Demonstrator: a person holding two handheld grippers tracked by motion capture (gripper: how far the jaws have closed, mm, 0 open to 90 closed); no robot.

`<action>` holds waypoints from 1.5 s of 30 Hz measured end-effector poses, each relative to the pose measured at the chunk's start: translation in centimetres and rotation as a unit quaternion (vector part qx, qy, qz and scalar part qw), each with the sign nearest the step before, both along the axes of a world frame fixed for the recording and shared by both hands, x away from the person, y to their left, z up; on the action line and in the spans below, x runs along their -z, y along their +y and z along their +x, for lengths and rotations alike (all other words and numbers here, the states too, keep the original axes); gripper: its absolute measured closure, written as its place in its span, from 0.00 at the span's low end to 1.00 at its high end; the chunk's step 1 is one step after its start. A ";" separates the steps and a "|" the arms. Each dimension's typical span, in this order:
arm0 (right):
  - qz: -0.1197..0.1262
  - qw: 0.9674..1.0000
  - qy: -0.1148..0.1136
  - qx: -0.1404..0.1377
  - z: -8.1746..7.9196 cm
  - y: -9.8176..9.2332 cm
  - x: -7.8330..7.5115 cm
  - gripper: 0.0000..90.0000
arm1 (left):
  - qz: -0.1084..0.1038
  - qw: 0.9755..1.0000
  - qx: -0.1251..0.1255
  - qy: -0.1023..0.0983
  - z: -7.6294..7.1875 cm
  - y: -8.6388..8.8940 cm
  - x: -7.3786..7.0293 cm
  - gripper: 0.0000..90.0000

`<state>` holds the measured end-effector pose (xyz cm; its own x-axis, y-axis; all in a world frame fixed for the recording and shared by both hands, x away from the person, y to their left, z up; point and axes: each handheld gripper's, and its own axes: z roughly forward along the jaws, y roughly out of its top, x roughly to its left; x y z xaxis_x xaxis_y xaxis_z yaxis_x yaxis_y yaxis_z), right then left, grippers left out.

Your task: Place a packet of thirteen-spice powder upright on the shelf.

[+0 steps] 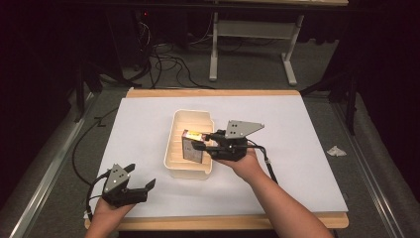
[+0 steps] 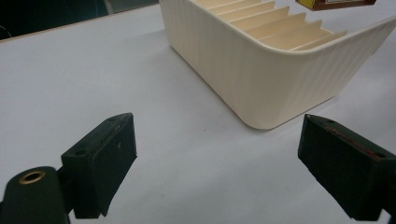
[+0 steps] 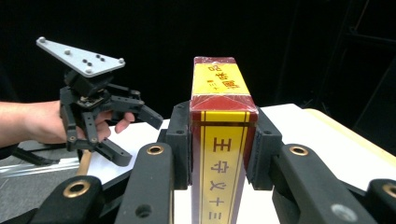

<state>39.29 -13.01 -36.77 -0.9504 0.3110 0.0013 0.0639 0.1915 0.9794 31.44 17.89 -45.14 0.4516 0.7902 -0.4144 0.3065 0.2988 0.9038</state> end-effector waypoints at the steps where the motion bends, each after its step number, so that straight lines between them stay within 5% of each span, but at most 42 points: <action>1: 0.000 1.000 -0.001 -0.001 -0.1 0.1 0.0 0.76 | 0.000 1.000 0.000 0.000 0.0 0.0 0.0 0.14; 18: -0.011 0.999 0.012 -0.029 0.2 0.7 0.8 0.76 | -0.001 1.000 0.002 0.001 0.0 0.1 0.0 0.14; 45: -0.050 0.998 0.028 -0.032 0.3 2.2 2.9 0.76 | -0.004 1.000 0.001 0.001 0.0 0.3 -0.1 0.14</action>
